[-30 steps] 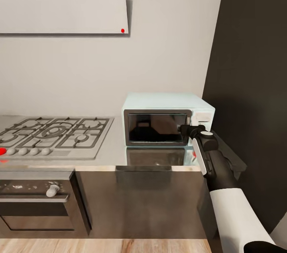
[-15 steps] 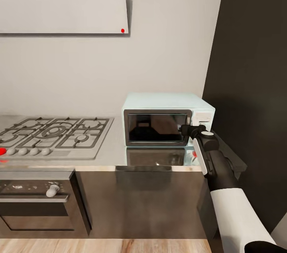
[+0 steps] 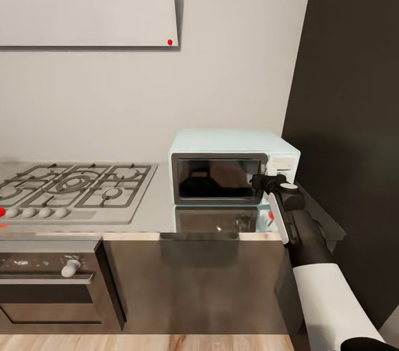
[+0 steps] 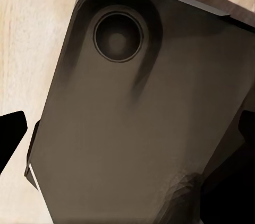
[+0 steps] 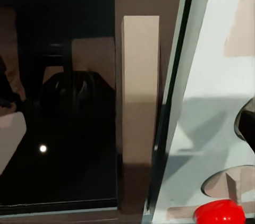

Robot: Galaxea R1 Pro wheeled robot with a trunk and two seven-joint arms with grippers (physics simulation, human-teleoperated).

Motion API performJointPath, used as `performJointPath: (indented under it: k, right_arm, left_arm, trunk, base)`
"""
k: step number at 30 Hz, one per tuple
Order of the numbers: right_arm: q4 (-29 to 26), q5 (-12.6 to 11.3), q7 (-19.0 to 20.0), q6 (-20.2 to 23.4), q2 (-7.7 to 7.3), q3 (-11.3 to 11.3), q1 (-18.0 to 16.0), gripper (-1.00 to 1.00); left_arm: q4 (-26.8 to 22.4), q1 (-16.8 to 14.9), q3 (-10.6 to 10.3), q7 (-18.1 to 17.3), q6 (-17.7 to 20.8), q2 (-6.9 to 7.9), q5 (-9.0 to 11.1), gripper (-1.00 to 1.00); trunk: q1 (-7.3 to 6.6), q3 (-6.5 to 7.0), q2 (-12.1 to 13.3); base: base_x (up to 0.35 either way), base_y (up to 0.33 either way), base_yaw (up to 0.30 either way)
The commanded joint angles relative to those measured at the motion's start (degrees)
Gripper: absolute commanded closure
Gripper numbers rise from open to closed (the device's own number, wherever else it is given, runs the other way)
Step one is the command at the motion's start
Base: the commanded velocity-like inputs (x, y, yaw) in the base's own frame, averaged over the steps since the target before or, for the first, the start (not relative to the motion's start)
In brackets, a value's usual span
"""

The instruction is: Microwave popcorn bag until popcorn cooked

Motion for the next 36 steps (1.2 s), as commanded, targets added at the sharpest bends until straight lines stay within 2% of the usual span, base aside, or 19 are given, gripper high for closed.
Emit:
performJointPath:
  k: [1, 12, 13, 36]
  right_arm:
    - [1.29, 0.76, 0.06, -0.61, 0.0, 0.01, -0.69, -1.0]
    - [1.28, 0.81, 0.14, 0.07, -0.07, 0.01, -0.69, -1.0]
    - [1.27, 0.91, 0.14, 0.07, -0.03, 0.01, -0.69, 1.0]
    - [1.27, 0.67, 0.19, 0.29, -0.09, 0.01, -0.69, 1.0]
  left_arm:
    - [-0.03, -0.02, -0.13, 0.04, -0.08, -0.01, 0.33, -1.0]
    - [-0.03, -0.02, -0.15, 0.04, -0.08, -0.01, 0.31, -1.0]
    - [-0.03, -0.02, -0.16, 0.04, -0.08, -0.01, 0.3, -1.0]
    - [-0.03, -0.02, -0.15, 0.04, -0.12, -0.01, 0.29, -1.0]
  trunk:
    - [0.01, -0.05, 0.01]
    - [0.01, -0.05, 0.01]
    - [0.01, -0.05, 0.01]
    - [0.01, -0.05, 0.01]
  base:
    - [0.0, 0.0, 0.0]
    - [0.0, 0.0, 0.0]
    - [0.0, 0.0, 0.0]
    - [-0.041, 0.0, 0.0]
